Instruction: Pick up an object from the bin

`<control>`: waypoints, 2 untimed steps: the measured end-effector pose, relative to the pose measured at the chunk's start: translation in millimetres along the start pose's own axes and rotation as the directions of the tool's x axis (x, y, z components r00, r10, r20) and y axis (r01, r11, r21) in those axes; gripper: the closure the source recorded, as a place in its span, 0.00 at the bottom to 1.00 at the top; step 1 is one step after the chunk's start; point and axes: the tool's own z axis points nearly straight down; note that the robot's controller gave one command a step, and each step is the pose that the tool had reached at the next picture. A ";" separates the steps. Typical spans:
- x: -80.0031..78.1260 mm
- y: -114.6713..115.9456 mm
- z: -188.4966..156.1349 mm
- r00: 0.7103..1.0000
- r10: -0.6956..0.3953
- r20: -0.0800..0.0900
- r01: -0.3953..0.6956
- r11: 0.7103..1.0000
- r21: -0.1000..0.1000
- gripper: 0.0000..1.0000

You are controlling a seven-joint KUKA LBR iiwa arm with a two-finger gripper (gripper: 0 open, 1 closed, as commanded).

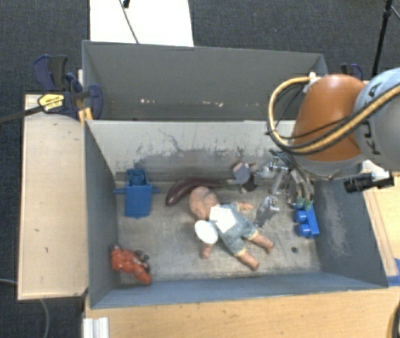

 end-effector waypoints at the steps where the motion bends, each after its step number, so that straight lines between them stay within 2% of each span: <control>1: 25.9 -7.7 62.8 0.987 0.160 0.002 -0.160 0.987 -0.001 1.00; 2: 25.9 -7.7 62.8 0.987 0.160 0.002 -0.160 0.987 -0.001 1.00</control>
Offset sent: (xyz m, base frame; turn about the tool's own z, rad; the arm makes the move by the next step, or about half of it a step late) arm 0.0000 0.0000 0.0000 0.0000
